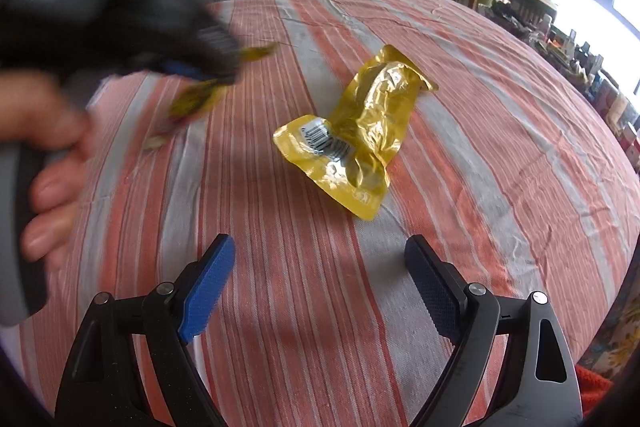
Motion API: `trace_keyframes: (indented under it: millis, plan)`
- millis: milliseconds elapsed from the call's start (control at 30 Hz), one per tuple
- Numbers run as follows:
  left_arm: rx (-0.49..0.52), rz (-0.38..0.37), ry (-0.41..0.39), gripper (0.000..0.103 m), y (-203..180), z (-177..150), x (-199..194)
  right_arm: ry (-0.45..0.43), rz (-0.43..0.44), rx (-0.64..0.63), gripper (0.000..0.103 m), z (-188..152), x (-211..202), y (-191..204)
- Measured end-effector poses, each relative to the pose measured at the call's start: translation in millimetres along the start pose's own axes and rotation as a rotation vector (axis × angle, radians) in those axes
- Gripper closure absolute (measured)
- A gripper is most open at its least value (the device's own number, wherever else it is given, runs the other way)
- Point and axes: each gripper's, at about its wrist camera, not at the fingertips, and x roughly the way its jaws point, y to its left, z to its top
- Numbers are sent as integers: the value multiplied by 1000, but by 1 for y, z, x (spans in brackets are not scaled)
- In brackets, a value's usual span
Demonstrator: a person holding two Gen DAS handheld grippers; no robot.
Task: Organize snacks
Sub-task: 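Grasp the yellow spicy-strip bag with the left tool, then grasp the gold wrapper with the right tool while the left tool holds the yellow bag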
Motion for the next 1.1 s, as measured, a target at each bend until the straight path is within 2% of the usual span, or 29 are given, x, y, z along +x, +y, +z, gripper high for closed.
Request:
trace_keyframes:
  millis: [67, 133, 233, 267, 300, 333, 467, 633, 800, 867, 933, 1033, 1100]
  plan:
    - [-39, -10, -6, 78, 15, -20, -5, 0, -2, 2, 14, 0, 0, 0]
    - [-76, -28, -31, 68, 22, -33, -6, -1, -4, 4, 14, 0, 0, 0]
    - [-79, -55, -71, 39, 23, -43, -7, -2, -6, 6, 14, -1, 0, 0]
    - [-69, -37, -64, 22, 21, -43, -5, -2, -5, 6, 14, -1, 0, 0]
    - [-60, -18, -51, 16, 20, -43, -2, -1, -5, 6, 14, -1, 0, -1]
    - [-62, -21, -19, 16, 20, -44, 5, -1, -4, 6, 14, -1, 0, -1]
    - [-21, -10, -39, 0, 13, -51, 11, 0, -5, 12, 14, -3, -1, -2]
    - [-15, -9, -65, 0, 11, -52, 10, -8, 9, 72, 15, -4, -5, -14]
    - [-14, -12, -66, 0, 12, -52, 8, -70, 98, 348, 15, -10, -17, -68]
    - [-14, -13, -66, 0, 12, -52, 9, -65, 110, 400, 14, -8, -13, -77]
    - [-13, -12, -65, 0, 12, -52, 9, -41, 102, 306, 15, 5, -8, -62]
    - [-12, -12, -63, 0, 11, -51, 10, -2, 73, 99, 16, 25, 3, -28]
    - [-2, -17, -54, 0, 12, -52, 8, 61, 65, 73, 18, 33, 20, -27]
